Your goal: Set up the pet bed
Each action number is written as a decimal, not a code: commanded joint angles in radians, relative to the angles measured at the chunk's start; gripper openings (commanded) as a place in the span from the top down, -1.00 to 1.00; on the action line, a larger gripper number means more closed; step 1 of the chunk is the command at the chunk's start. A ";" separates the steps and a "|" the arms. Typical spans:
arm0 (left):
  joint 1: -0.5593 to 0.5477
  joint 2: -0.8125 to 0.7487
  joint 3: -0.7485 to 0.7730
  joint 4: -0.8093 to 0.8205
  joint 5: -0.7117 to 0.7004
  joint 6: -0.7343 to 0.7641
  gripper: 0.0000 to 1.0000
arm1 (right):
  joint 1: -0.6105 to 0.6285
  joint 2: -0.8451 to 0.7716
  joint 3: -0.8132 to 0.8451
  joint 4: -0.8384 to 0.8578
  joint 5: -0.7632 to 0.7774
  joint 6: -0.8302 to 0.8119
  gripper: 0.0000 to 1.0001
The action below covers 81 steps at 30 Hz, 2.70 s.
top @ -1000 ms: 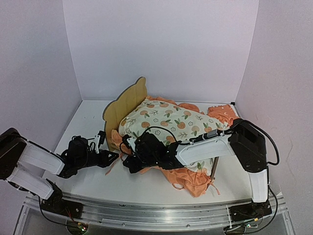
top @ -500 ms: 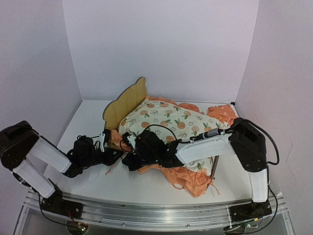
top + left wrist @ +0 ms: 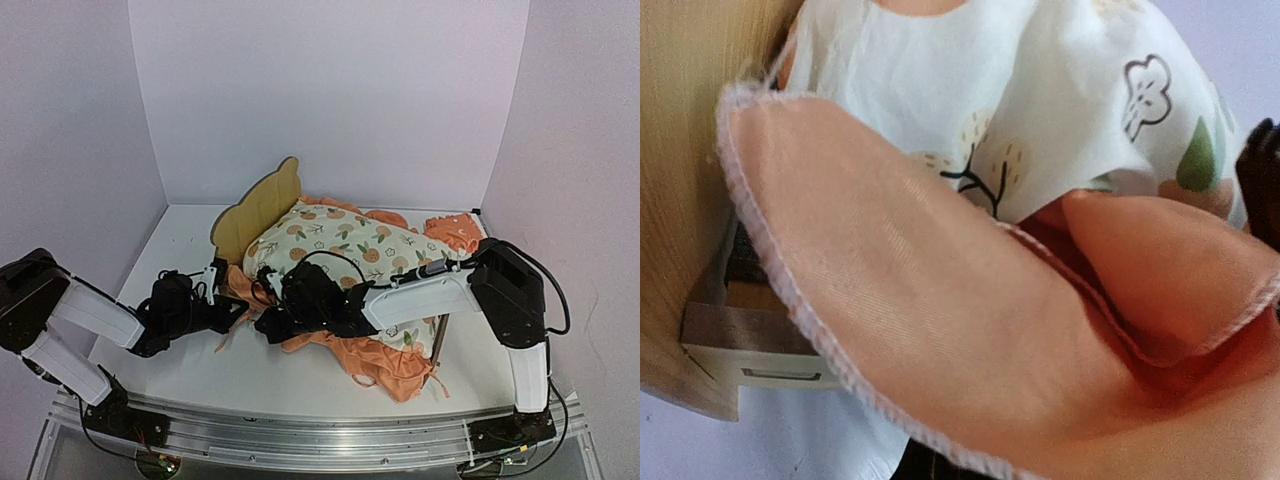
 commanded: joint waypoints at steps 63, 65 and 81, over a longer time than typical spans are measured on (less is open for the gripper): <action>0.009 -0.239 0.019 -0.333 0.229 0.226 1.00 | -0.023 0.233 0.242 0.065 0.041 0.028 1.00; 0.013 -0.245 0.041 -0.377 0.235 0.221 0.98 | -0.029 0.227 0.202 0.119 0.038 0.056 1.00; 0.035 -0.347 0.393 -1.032 0.330 0.455 0.43 | -0.032 0.227 0.158 0.112 0.044 0.032 1.00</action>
